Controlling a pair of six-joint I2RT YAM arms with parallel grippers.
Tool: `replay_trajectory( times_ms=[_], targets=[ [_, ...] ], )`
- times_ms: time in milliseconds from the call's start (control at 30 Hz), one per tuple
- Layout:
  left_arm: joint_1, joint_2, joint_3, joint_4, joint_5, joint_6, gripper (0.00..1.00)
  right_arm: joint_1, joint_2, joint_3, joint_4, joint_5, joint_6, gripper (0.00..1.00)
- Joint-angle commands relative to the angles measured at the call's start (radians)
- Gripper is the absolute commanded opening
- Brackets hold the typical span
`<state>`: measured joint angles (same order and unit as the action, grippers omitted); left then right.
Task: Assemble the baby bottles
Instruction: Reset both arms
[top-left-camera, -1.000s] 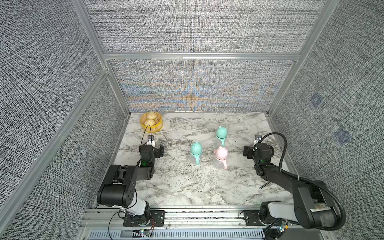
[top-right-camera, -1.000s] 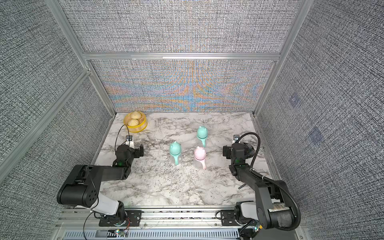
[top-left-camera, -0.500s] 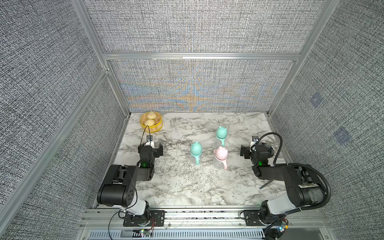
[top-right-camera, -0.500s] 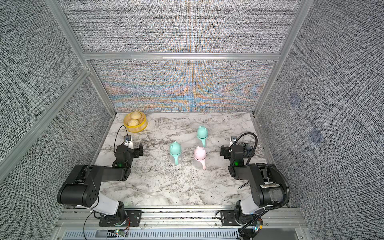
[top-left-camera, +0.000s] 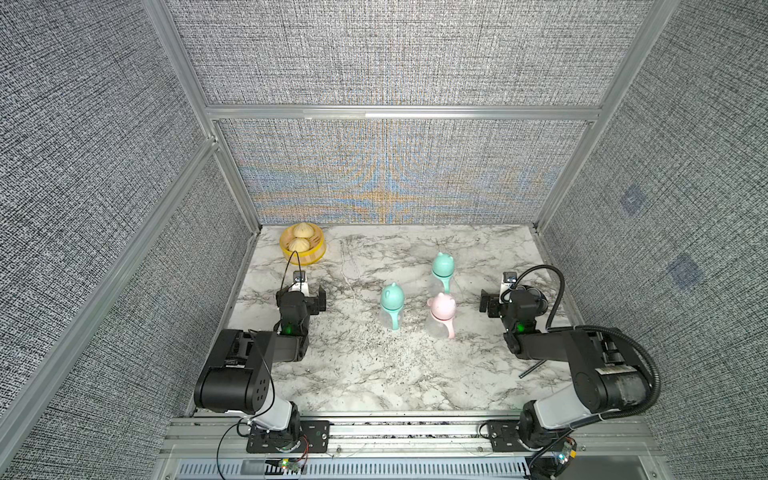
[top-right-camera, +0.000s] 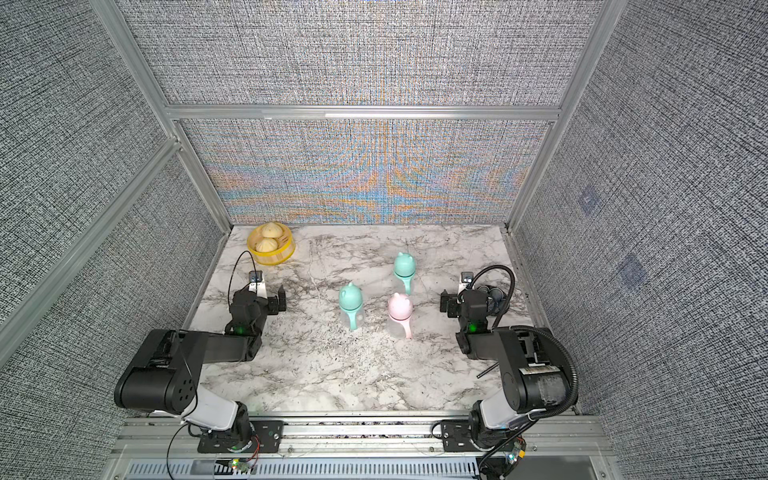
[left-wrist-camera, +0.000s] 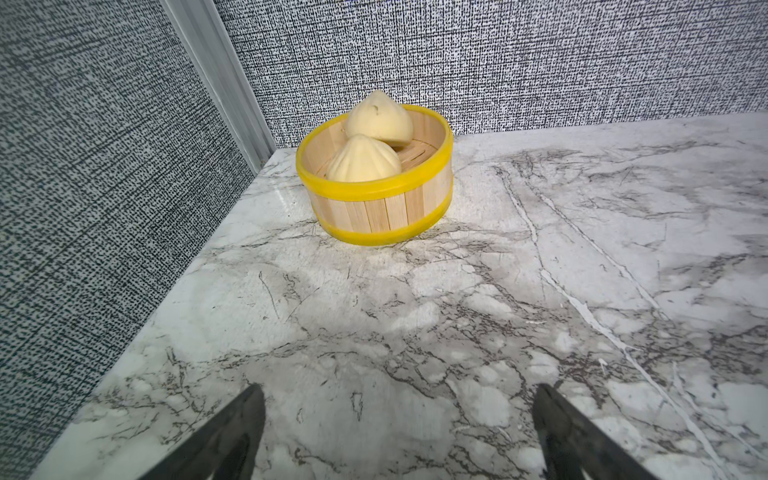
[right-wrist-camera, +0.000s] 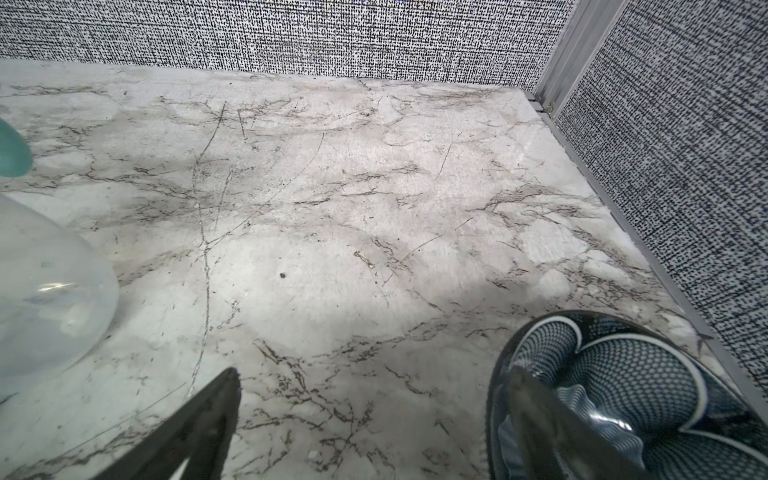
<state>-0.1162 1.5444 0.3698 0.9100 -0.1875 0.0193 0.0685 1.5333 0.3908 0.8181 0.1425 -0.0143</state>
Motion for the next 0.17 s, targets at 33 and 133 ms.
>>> replay_trajectory(
  times_ms=[33, 133],
  targets=[
    [0.000, 0.002, 0.002, 0.032, -0.001, -0.002, 1.00, -0.006, 0.004, 0.010, 0.021, -0.037, -0.009, 0.99],
    [0.000, 0.002, 0.001, 0.031, -0.002, -0.002, 1.00, -0.006, -0.001, 0.007, 0.021, -0.038, -0.009, 0.99]
  ],
)
